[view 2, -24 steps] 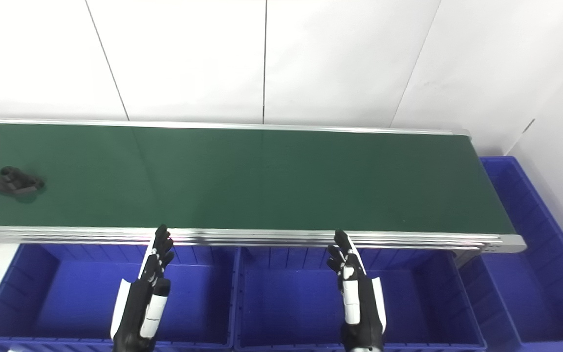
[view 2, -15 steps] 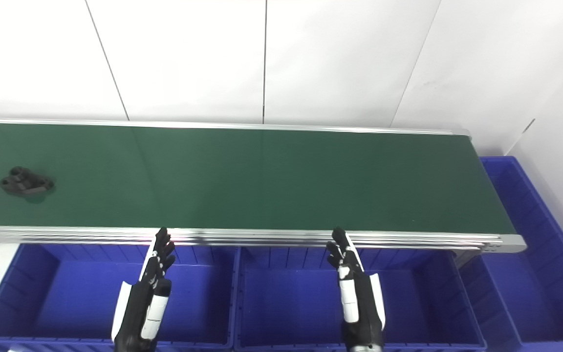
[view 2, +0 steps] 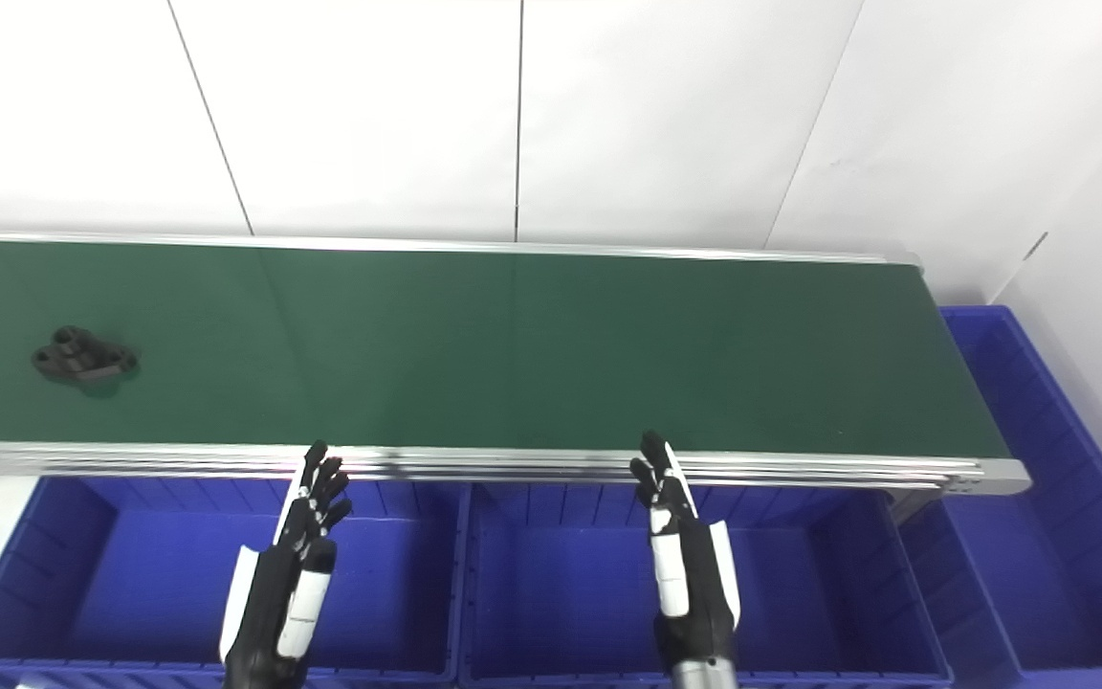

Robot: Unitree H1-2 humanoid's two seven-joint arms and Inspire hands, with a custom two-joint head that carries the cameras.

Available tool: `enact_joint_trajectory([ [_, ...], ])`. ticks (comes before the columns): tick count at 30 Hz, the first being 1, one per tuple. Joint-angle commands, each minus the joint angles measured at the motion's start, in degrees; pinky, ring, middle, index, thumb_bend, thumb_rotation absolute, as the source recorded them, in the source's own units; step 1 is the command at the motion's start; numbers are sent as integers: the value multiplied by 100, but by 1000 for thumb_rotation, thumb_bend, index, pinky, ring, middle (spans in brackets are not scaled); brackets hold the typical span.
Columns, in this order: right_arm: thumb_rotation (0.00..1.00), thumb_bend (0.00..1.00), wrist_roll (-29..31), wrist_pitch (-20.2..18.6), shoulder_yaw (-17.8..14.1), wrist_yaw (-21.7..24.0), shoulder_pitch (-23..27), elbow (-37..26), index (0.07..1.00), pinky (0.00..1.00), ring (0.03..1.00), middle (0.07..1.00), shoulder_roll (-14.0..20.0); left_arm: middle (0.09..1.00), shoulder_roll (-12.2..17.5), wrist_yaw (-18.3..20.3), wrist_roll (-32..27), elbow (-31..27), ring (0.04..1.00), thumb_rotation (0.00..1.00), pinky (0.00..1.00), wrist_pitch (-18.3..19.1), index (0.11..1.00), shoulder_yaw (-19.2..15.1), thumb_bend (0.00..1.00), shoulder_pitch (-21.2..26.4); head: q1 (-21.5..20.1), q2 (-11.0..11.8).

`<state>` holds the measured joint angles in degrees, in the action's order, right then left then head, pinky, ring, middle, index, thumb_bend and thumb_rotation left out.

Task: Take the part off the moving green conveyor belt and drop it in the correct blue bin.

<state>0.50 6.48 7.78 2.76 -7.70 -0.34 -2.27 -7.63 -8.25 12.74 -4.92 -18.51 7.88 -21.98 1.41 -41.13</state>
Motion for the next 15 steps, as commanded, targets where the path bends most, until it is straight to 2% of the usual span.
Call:
enact_joint_trajectory([
  [1,1000,870,56,85,-12,7,119,-55,972,973,957,983,-95,959,-70,-22,-240,-29,946,989,891,-87,974,-66,814,165,8,-1],
  [3,1000,852,65,117,-3,-12,141,-4,970,963,956,982,-160,944,-43,21,-519,1,939,932,889,-168,954,-130,822,239,34,2],
  [7,999,836,58,138,43,16,173,64,970,958,957,983,-226,969,47,98,-765,-83,971,960,962,3,977,-233,840,273,152,9],
  [9,1000,839,16,28,132,62,157,27,981,979,963,990,-263,969,115,122,-891,-149,977,969,987,66,983,-307,854,257,216,2],
  [15,999,820,107,-53,299,116,127,8,992,1000,986,1000,-374,962,207,111,-977,-190,970,967,983,64,981,-475,900,199,262,-4],
])
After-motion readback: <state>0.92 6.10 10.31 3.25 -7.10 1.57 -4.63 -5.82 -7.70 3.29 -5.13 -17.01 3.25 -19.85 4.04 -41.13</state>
